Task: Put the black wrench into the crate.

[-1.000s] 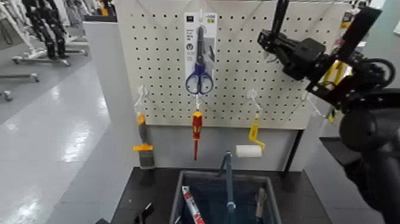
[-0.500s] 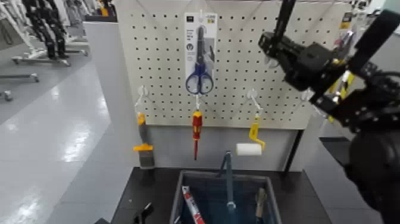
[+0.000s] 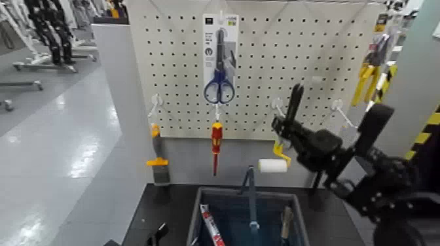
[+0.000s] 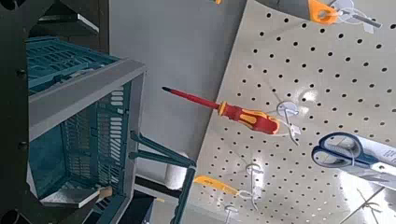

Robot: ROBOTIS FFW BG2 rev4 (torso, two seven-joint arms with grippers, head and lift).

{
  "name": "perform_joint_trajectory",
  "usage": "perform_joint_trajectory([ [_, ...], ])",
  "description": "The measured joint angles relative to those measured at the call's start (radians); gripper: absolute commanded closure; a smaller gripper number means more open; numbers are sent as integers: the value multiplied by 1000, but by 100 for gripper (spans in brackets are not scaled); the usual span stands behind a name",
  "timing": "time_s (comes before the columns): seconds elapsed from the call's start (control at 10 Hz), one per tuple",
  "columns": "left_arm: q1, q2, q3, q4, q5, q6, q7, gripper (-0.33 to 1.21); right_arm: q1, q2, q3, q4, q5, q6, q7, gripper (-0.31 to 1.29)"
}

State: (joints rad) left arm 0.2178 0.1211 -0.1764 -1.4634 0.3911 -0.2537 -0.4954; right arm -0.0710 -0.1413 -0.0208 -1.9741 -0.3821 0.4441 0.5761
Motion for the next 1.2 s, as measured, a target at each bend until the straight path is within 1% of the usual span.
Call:
perform_joint_trajectory([
  [0.2,1,0,0,0,0,-4,0,9,78,7,-6,13,-1,46,-22,113],
  [0.4,2,1,0,0,0,-4,0,9,126,10,-11,35,3,83,-40,113],
  [0.6,2,1,0,0,0,-4,0,9,149,10,-10,82,18,122,-43,113],
  [1.1,2,1,-1,0,0,-4,0,9,164,20,4,208,43,143,-34,112],
  [1.2,2,2,-2,0,0,-4,0,9,164,23,5,225,44,145,-31,94],
])
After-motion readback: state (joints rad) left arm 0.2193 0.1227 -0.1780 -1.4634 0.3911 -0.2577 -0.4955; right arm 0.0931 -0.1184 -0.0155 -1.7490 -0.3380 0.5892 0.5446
